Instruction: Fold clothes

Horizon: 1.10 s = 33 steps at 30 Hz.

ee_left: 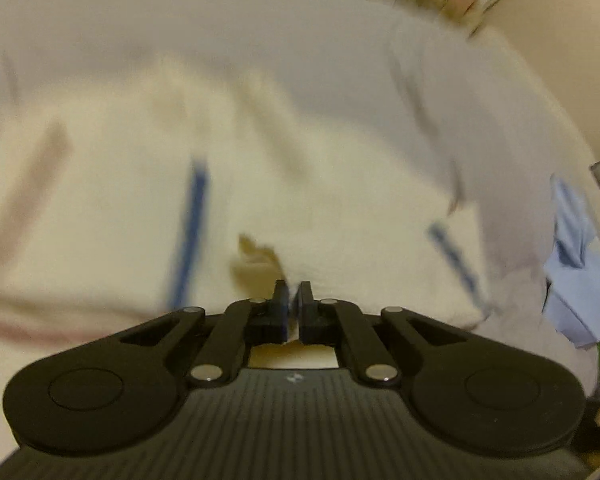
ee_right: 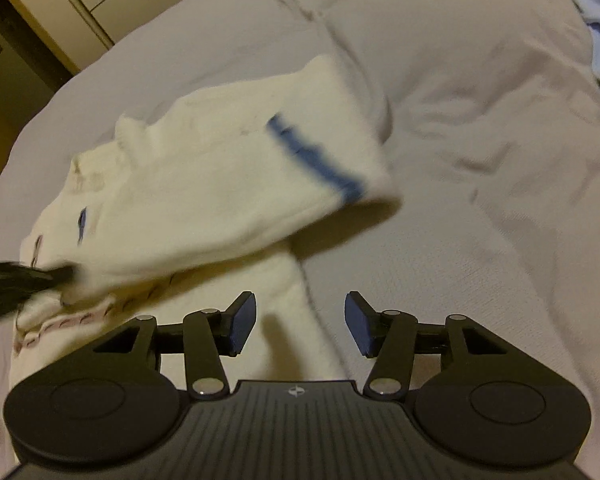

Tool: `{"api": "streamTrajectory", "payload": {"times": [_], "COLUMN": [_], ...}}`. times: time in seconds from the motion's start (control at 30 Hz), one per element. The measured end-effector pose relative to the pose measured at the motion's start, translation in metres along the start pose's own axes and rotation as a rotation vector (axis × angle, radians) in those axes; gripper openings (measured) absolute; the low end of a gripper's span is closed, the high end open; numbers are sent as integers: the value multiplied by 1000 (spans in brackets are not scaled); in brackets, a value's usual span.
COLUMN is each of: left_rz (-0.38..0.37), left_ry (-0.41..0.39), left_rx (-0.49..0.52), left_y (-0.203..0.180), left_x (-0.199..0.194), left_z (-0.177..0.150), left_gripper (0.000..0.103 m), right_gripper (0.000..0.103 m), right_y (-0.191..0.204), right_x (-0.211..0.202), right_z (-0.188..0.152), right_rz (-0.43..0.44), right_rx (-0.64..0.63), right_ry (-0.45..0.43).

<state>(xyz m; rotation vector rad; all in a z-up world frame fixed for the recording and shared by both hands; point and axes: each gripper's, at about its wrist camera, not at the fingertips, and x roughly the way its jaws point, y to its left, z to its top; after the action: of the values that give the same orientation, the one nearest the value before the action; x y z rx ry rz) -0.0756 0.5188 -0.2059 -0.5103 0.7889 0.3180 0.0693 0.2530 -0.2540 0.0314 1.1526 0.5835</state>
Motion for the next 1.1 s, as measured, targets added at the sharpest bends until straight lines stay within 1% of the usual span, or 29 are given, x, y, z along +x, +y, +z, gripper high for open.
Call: {"api": "streamTrajectory", "payload": {"times": [0.07, 0.1, 0.2, 0.27, 0.33, 0.4, 0.5, 0.57, 0.63, 0.7, 0.73, 0.77, 0.8, 0.83, 0.87, 0.9, 0.93, 0.97, 1.03, 1.1], "left_rz": [108, 171, 296, 313, 331, 343, 341, 386, 435, 455, 479, 506, 537, 548, 555, 524, 480, 434, 359, 294], "left_ry": [-83, -101, -31, 30, 69, 60, 11, 63, 133, 145, 142, 137, 138, 135, 131, 119, 107, 96, 70, 60], "left_rx": [43, 49, 20, 9, 29, 59, 48, 81, 117, 144, 145, 142, 119, 80, 40, 8, 14, 27, 110, 179], "left_y": [19, 32, 81, 101, 103, 100, 103, 106, 106, 102, 101, 100, 102, 106, 110, 111, 105, 99, 80, 67], "left_x": [-31, -39, -30, -15, -4, -7, -15, -1, 23, 23, 17, 9, 3, -3, -10, -17, -20, -22, -10, 6], "left_z": [11, 15, 14, 5, -7, -16, -20, -26, -29, -29, -28, -27, -26, -23, -19, -16, -13, -9, -4, 1], "left_gripper": [2, 2, 2, 2, 2, 2, 2, 4, 5, 6, 10, 11, 13, 14, 14, 14, 14, 14, 15, 19], "right_gripper": [53, 53, 52, 52, 50, 48, 48, 48, 48, 48, 48, 48, 48, 48, 48, 48, 48, 48, 48, 34], "right_y": [3, 7, 23, 32, 39, 47, 59, 64, 62, 61, 62, 62, 62, 63, 63, 65, 67, 68, 71, 73], "right_x": [-1, 0, 6, 12, 17, 22, 30, 36, 42, 45, 43, 41, 38, 36, 34, 33, 31, 33, 43, 52], "right_z": [3, 5, 7, 8, 10, 11, 13, 13, 11, 9, 10, 10, 12, 14, 17, 21, 24, 27, 32, 37], "right_rz": [1, 3, 1, -10, -23, -35, -54, -67, -80, -90, -90, -88, -84, -79, -73, -68, -63, -59, -51, -44], "right_rx": [-19, -38, -114, -159, -199, -238, -297, -325, -326, -328, -331, -331, -329, -327, -326, -327, -327, -331, -342, -353], "right_ry": [-11, -18, -24, -18, -11, -4, 7, 20, 49, 68, 63, 57, 48, 39, 25, 7, -11, -19, -20, -21]}}
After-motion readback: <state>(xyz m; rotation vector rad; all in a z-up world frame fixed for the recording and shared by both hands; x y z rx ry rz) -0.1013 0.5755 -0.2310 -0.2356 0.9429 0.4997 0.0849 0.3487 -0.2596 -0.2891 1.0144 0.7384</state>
